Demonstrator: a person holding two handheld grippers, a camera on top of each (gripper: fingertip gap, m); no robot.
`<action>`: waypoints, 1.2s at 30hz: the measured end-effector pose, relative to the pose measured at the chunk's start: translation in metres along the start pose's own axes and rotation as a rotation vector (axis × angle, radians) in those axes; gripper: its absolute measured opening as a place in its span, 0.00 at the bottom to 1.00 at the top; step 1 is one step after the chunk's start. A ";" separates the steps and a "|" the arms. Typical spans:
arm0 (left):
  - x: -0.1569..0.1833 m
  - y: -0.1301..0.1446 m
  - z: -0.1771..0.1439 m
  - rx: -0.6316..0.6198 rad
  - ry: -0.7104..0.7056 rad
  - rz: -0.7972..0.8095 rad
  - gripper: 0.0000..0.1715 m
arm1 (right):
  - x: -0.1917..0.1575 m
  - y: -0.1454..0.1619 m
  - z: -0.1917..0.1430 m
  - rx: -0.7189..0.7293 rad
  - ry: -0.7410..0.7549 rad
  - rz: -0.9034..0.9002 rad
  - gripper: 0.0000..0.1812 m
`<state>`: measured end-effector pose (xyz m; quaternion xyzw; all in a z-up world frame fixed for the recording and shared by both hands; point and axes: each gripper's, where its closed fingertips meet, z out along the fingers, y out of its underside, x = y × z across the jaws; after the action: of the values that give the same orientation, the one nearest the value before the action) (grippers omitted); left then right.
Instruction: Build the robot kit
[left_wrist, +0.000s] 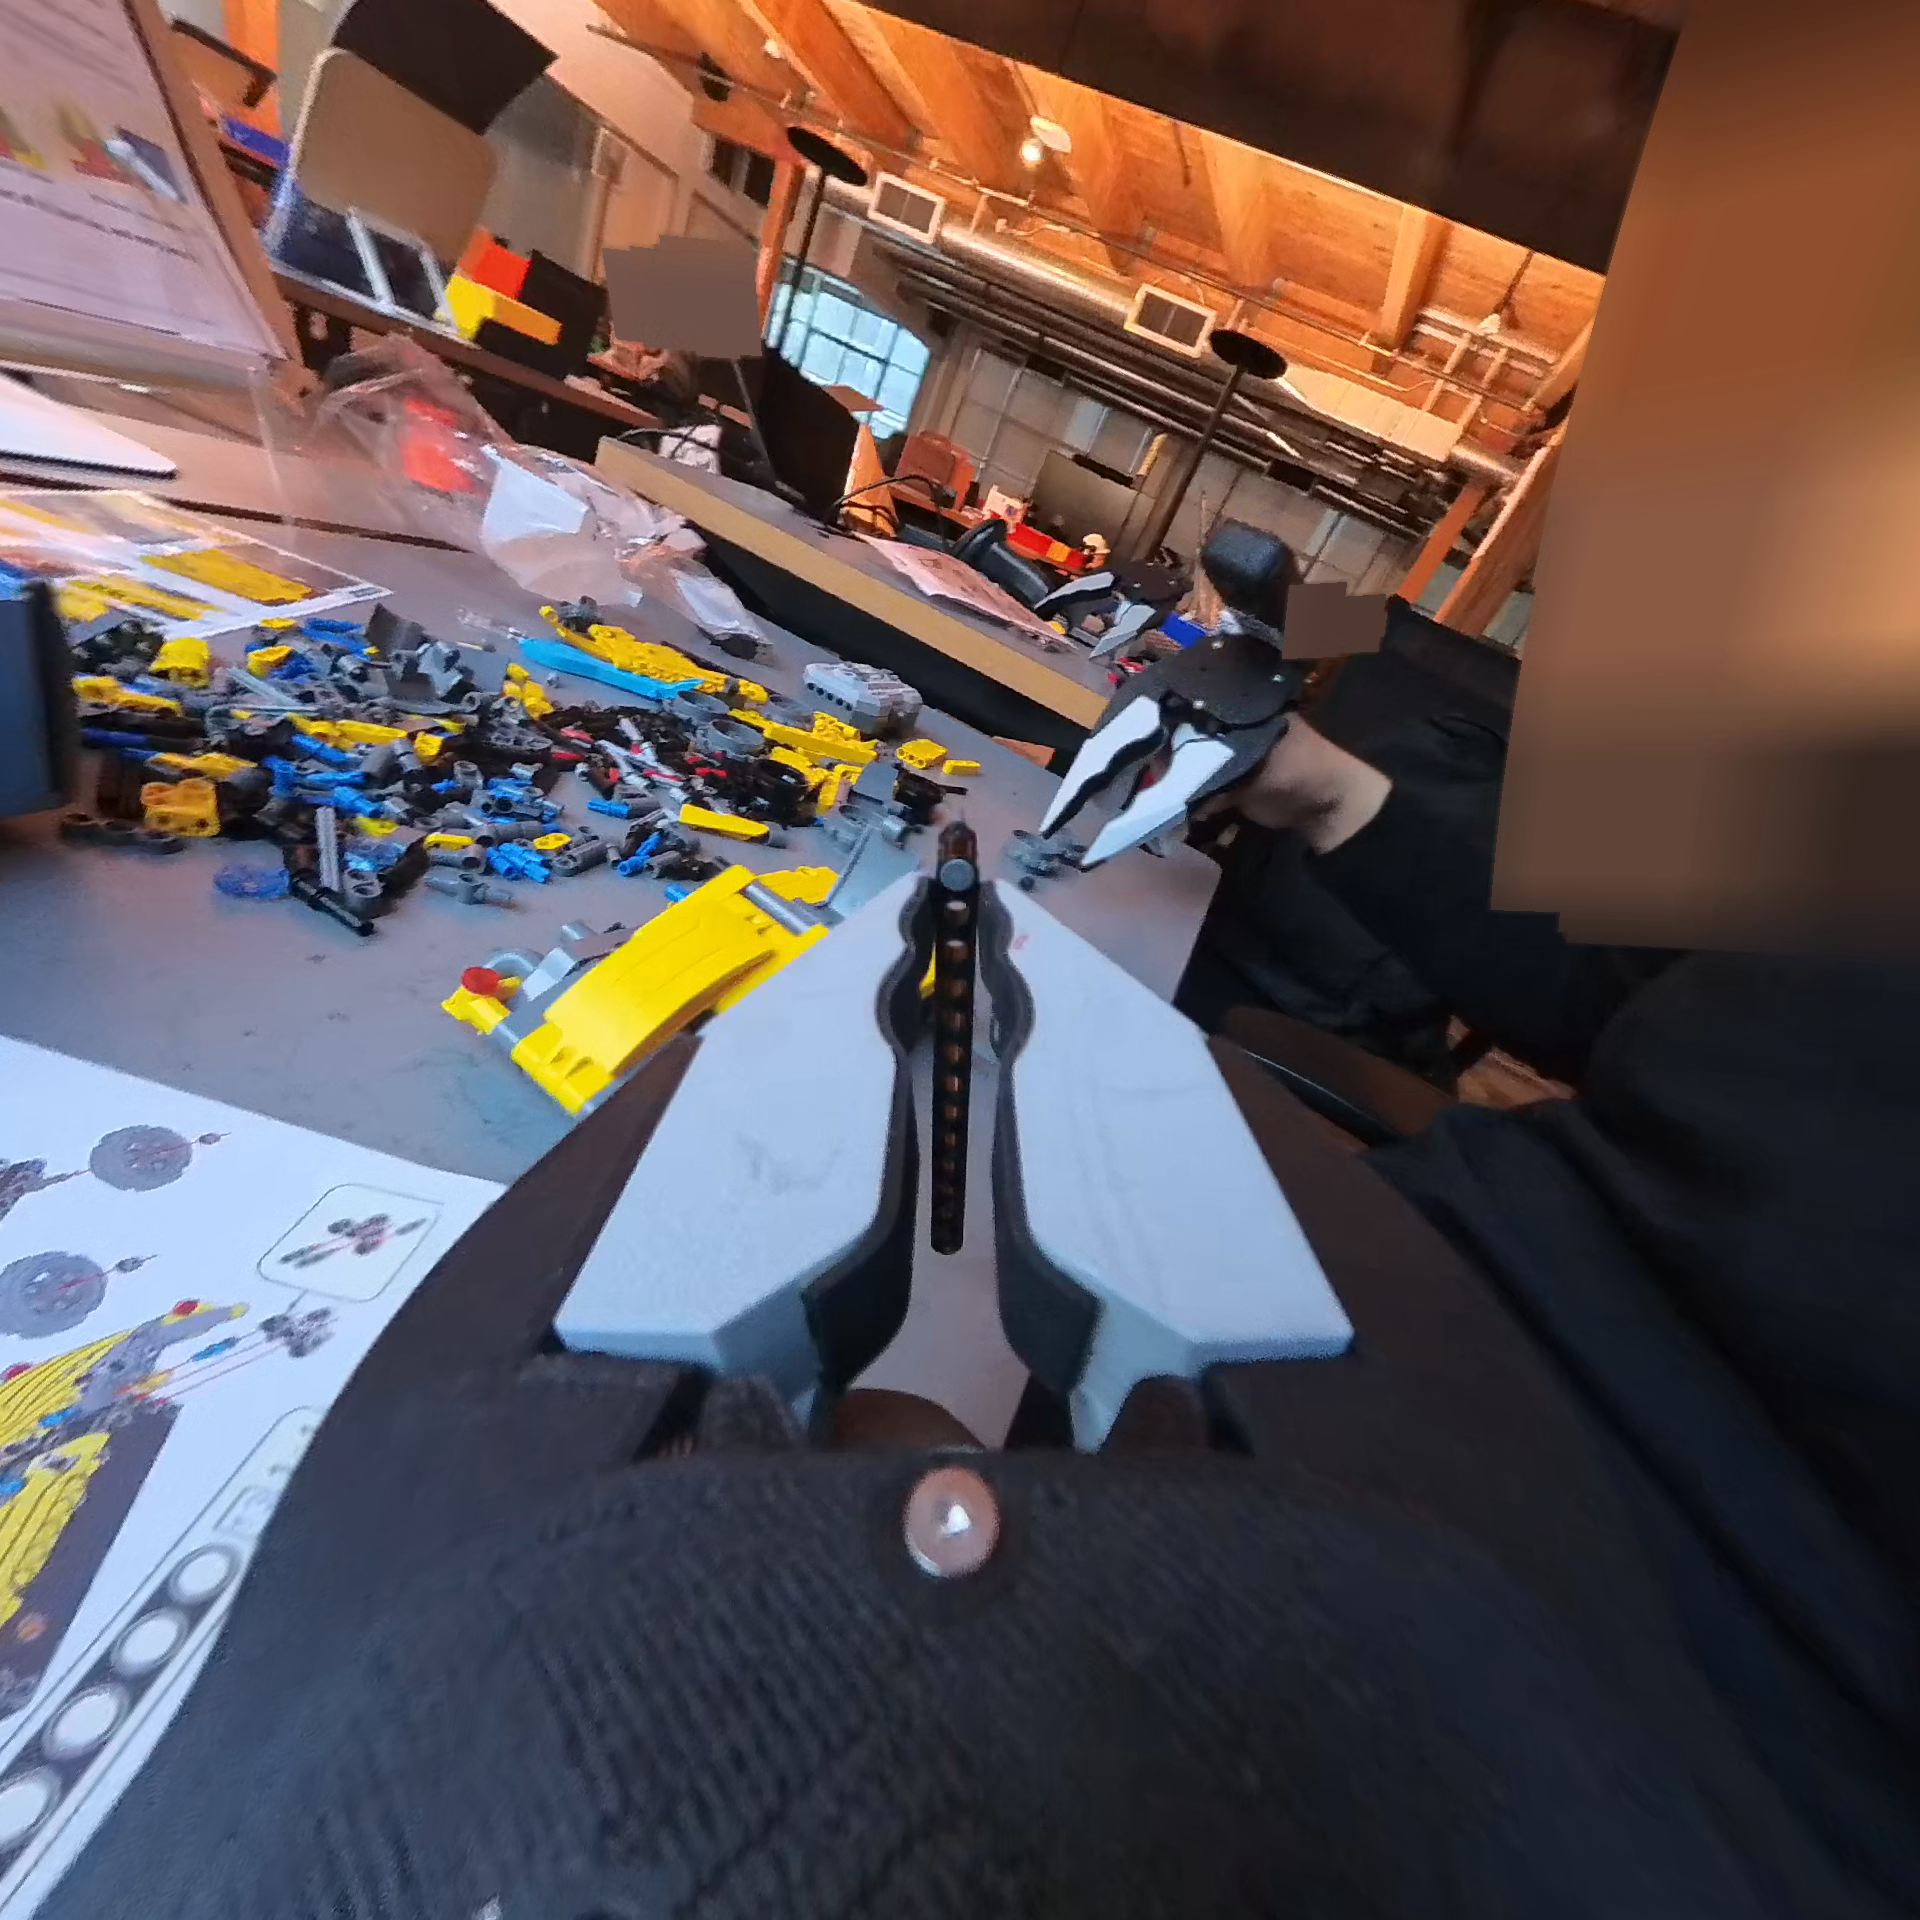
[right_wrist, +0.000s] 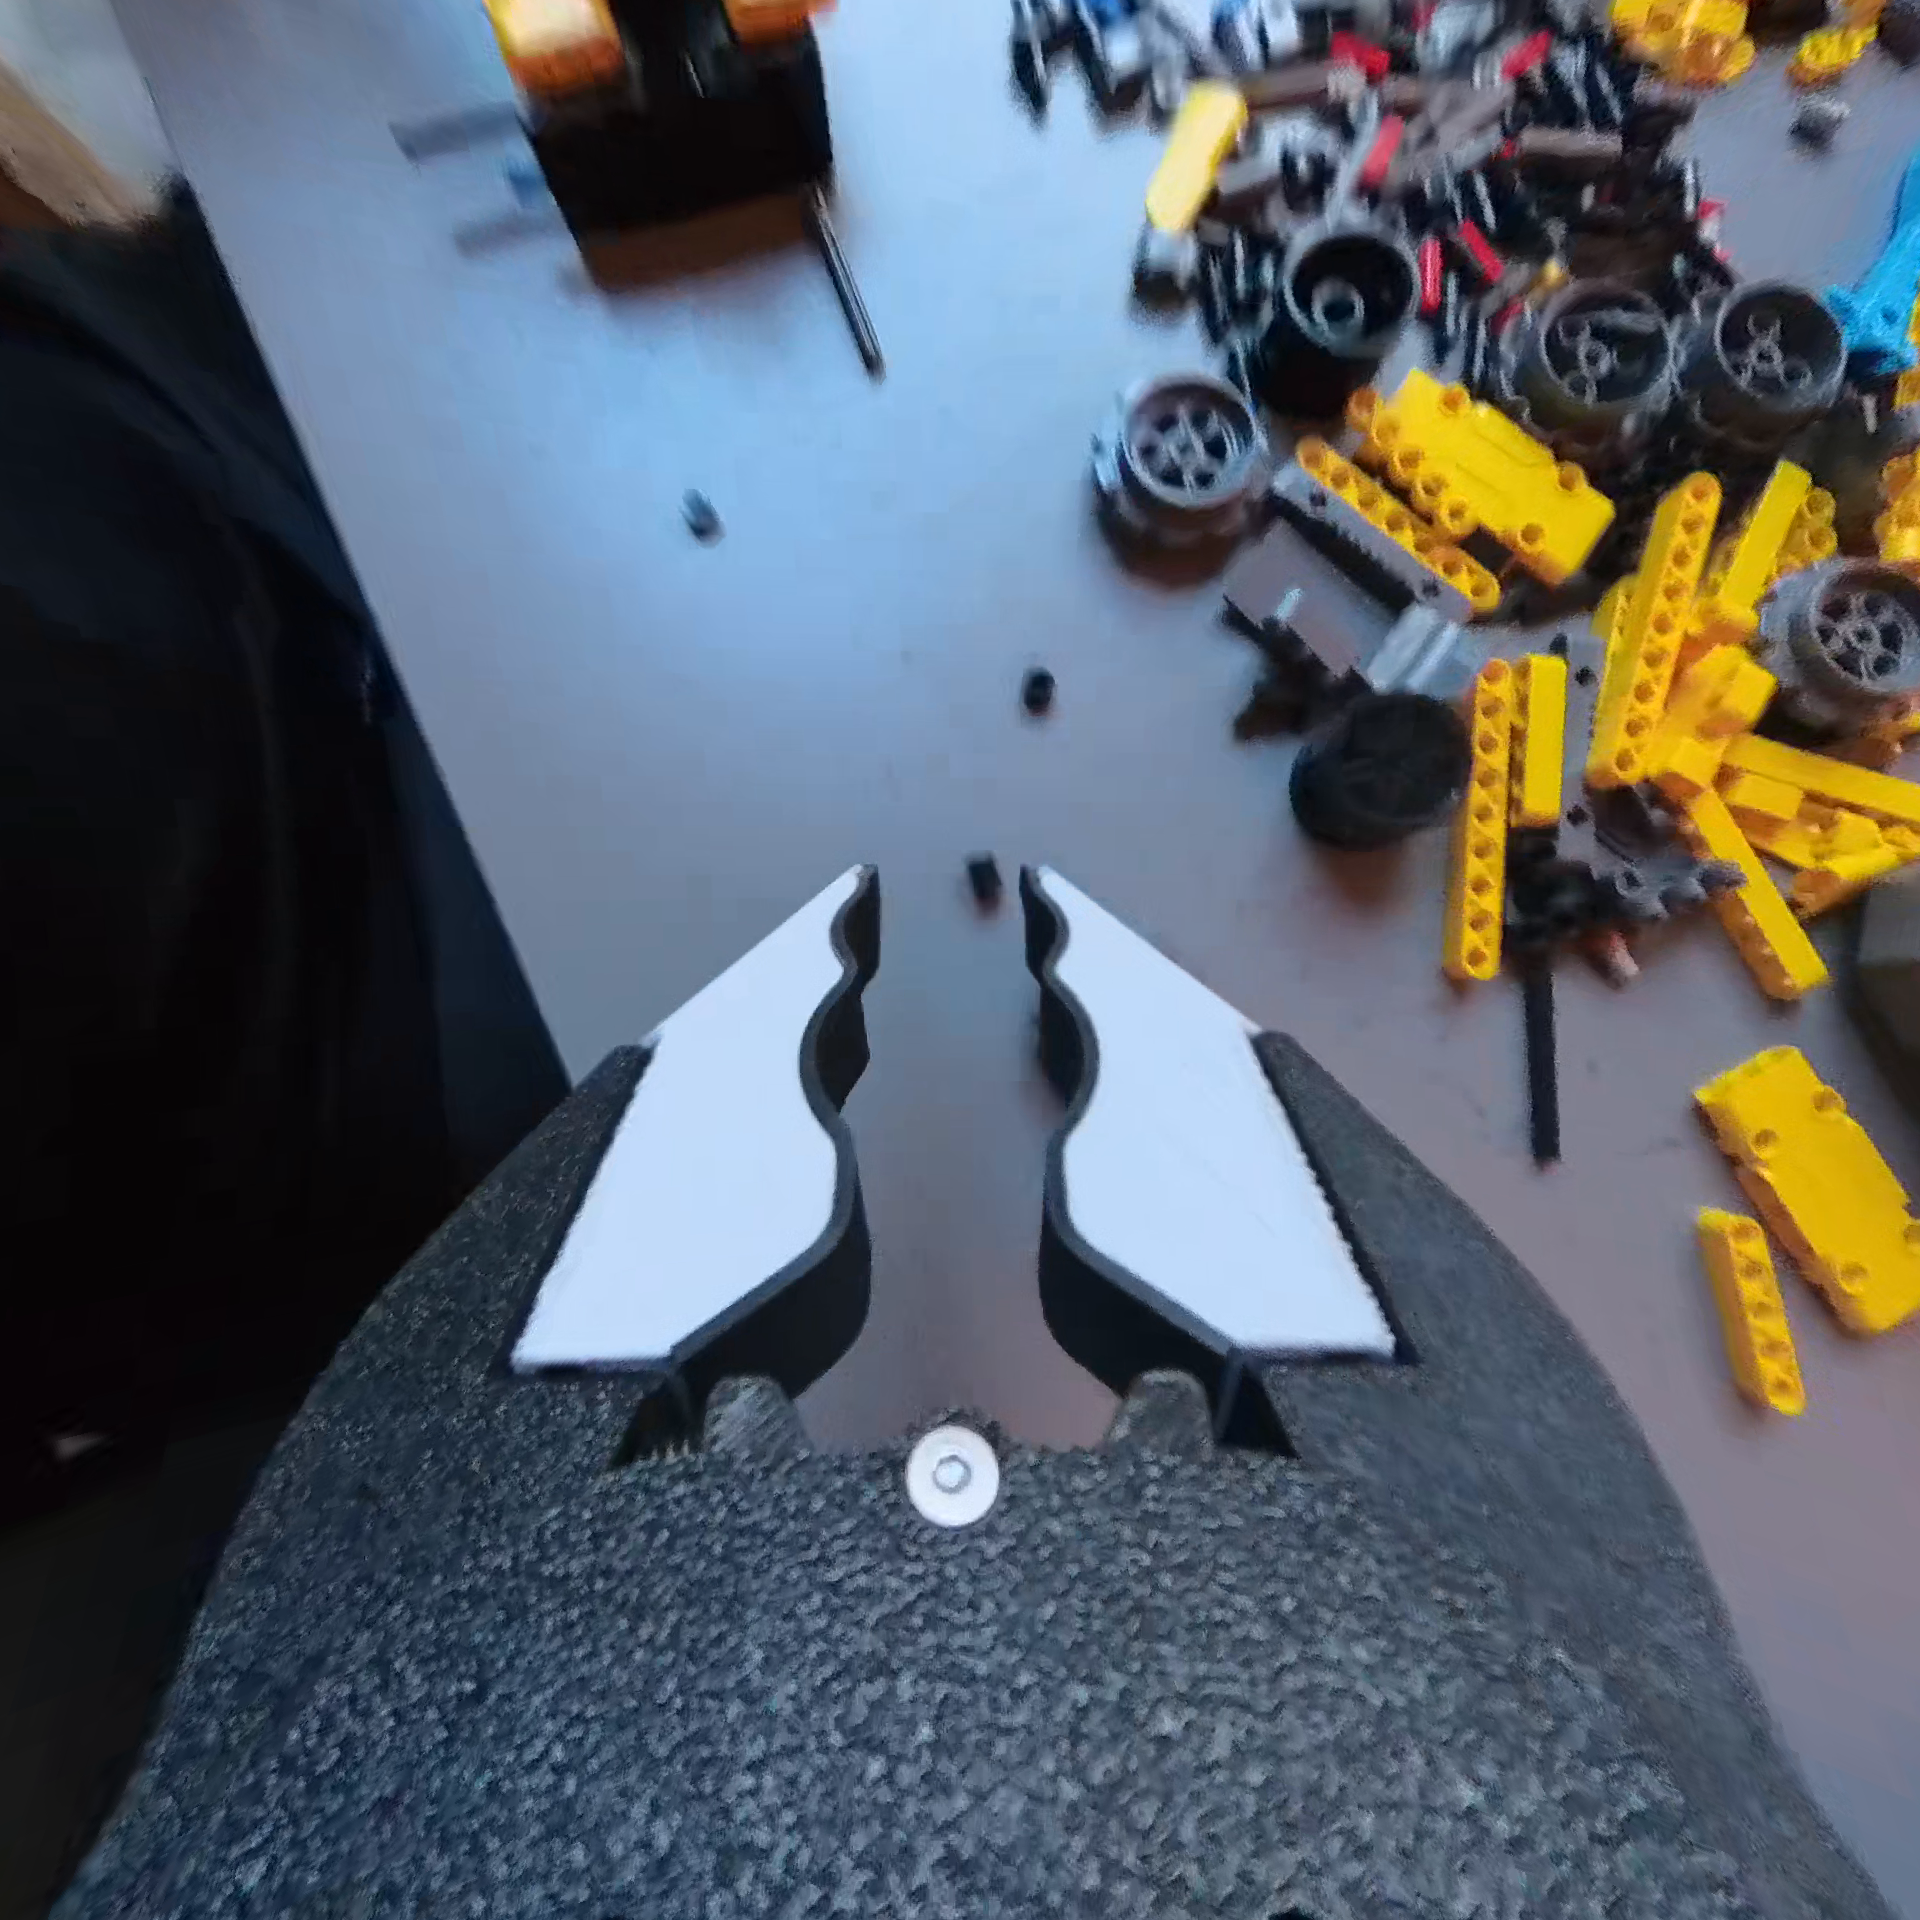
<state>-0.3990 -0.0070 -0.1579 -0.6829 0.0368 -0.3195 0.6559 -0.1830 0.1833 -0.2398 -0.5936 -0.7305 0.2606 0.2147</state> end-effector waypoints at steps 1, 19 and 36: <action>0.006 0.000 0.000 0.005 0.031 0.015 0.02 | -0.009 -0.013 0.001 0.060 -0.028 0.014 0.14; 0.068 0.023 0.036 -0.041 0.214 -0.014 0.02 | -0.156 -0.197 0.037 0.632 -0.381 -0.174 0.08; 0.071 0.032 0.046 -0.065 0.253 -0.054 0.02 | -0.157 -0.188 0.039 0.633 -0.462 -0.217 0.04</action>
<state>-0.3085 -0.0042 -0.1573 -0.6587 0.1110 -0.4191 0.6149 -0.3175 -0.0054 -0.1505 -0.3436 -0.7016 0.5750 0.2430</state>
